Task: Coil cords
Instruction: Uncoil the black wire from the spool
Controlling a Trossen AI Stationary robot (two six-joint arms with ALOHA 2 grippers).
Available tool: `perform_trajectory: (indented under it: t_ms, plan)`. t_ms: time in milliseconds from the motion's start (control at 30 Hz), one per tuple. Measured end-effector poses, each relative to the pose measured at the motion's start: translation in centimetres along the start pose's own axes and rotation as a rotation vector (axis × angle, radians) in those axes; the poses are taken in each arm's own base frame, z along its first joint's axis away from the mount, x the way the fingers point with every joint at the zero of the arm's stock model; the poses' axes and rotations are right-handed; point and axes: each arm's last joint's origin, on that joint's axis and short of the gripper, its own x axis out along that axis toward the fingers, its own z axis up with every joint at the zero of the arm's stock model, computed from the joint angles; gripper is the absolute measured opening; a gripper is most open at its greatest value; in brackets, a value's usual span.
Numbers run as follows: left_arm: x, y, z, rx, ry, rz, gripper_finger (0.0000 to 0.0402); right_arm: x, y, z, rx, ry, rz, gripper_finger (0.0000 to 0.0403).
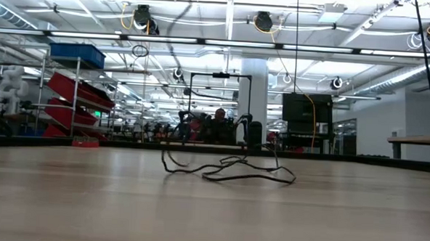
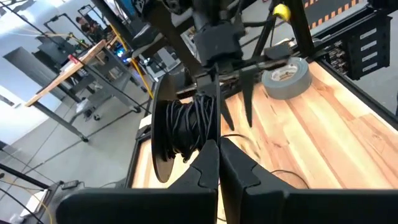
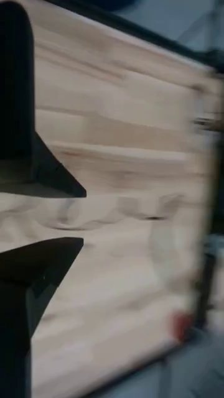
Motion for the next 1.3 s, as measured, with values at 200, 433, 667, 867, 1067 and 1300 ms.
perform_trajectory:
  t_ms: [200,433,667,867,1067,1300]
  plan:
    - [0.0,0.0,0.0,0.001,0.002,-0.001,0.0,1.9,1.0,-0.6,0.034,-0.247,-0.027,0.0123]
    - [0.0,-0.1,-0.3,0.025,0.023,-0.016,0.0,2.2,0.0,0.2,0.034,-0.344,-0.152,0.0136]
    - [0.0,-0.1,-0.3,0.027,0.024,-0.019,0.0,2.6,-1.7,1.6,-0.042,-0.432,-0.182,0.0166]
    - [0.0,-0.1,-0.3,0.028,0.024,-0.02,0.0,3.4,-2.0,1.9,-0.039,-0.462,-0.168,0.018]
    - [0.0,-0.1,-0.3,0.028,0.024,-0.019,0.0,4.4,-2.5,1.8,-0.053,-0.456,-0.165,0.0171]
    - [0.0,-0.1,-0.3,0.026,0.024,-0.019,0.0,4.7,-2.9,1.9,-0.036,-0.465,-0.173,0.0127]
